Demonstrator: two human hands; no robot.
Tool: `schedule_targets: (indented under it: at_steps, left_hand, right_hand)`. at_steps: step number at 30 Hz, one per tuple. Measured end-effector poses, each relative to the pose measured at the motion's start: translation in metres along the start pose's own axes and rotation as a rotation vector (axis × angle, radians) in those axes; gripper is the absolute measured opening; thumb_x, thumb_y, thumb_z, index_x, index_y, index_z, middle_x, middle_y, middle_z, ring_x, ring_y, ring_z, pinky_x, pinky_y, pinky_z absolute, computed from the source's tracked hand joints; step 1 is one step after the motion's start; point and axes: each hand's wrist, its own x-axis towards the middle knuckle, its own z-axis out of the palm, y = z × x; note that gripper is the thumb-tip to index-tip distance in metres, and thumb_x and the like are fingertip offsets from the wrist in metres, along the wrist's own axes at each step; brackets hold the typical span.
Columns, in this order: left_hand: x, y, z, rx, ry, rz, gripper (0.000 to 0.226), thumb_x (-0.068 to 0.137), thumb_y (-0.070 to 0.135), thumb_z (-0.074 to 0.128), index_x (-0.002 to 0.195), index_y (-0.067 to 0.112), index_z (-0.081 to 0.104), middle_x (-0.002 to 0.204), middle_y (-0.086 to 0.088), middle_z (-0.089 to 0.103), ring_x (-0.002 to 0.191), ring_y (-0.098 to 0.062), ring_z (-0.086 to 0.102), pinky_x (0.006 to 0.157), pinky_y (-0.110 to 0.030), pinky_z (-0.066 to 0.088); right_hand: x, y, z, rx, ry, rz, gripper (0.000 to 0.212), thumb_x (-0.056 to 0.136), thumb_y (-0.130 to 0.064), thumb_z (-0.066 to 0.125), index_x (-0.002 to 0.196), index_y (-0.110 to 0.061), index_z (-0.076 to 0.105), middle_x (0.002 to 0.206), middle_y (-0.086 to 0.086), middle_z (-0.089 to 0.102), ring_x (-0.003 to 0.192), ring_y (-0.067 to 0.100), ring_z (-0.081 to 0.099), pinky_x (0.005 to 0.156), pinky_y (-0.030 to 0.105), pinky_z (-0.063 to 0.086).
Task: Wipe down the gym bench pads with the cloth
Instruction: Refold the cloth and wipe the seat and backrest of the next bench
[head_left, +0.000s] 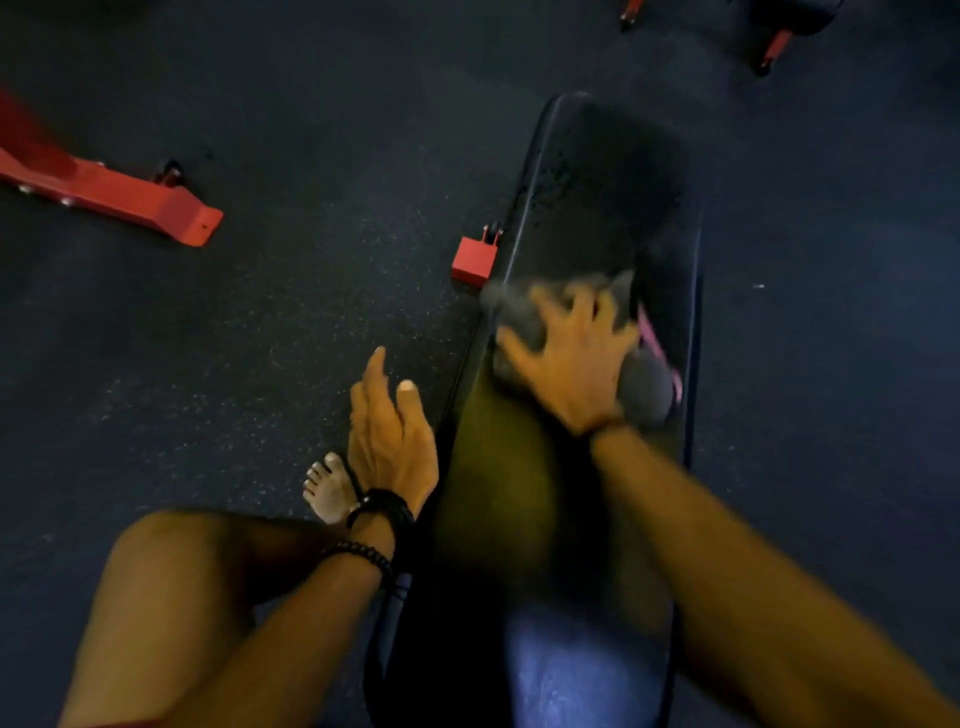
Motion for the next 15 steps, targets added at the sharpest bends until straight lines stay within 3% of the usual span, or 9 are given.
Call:
schedule_targets:
  at_steps: [3,5,9,12,15]
  left_hand:
    - [0.001,0.0,-0.013,0.047,-0.092,0.074,0.05,0.102,0.038,0.036,0.151,0.03,0.027,0.14,-0.005,0.045,0.12,-0.023,0.05,0.1,-0.05,0.043]
    - [0.008,0.0,-0.025,0.02,-0.087,0.131,0.049,0.102,0.04,0.038,0.15,0.029,0.032,0.138,-0.004,0.048,0.12,-0.022,0.051,0.101,-0.048,0.043]
    - [0.033,-0.008,-0.045,-0.063,-0.057,0.117,0.059,0.092,0.049,0.034,0.144,0.024,0.043,0.127,-0.001,0.055,0.107,-0.014,0.053,0.096,-0.041,0.045]
    - [0.048,-0.017,-0.037,-0.181,-0.017,0.011,0.064,0.092,0.054,0.028,0.143,0.021,0.047,0.135,-0.004,0.055,0.116,-0.015,0.053,0.104,-0.042,0.044]
    - [0.049,-0.013,-0.025,-0.247,0.0,-0.033,0.067,0.093,0.057,0.025,0.143,0.019,0.046,0.138,-0.008,0.054,0.125,-0.022,0.052,0.105,-0.047,0.043]
  right_hand:
    - [0.085,0.0,0.013,-0.016,-0.03,0.273,0.066,0.085,-0.07,0.047,0.14,-0.034,0.045,0.146,0.014,0.037,0.136,0.04,0.03,0.105,0.073,0.019]
    - [0.092,-0.005,0.011,0.0,0.002,0.271,0.064,0.086,-0.069,0.047,0.138,-0.032,0.047,0.143,0.016,0.041,0.133,0.041,0.034,0.106,0.071,0.022]
    - [-0.036,-0.036,-0.008,0.091,-0.053,-0.146,0.054,0.085,-0.069,0.046,0.129,-0.038,0.053,0.133,0.004,0.048,0.122,0.029,0.042,0.1,0.054,0.033]
    - [-0.123,-0.053,-0.017,0.154,-0.102,-0.382,0.05,0.081,-0.067,0.052,0.122,-0.039,0.059,0.133,0.003,0.052,0.122,0.029,0.043,0.102,0.057,0.03]
    - [-0.094,-0.051,-0.009,0.131,-0.122,-0.514,0.049,0.081,-0.065,0.05,0.121,-0.039,0.061,0.13,0.001,0.053,0.124,0.029,0.043,0.105,0.062,0.025]
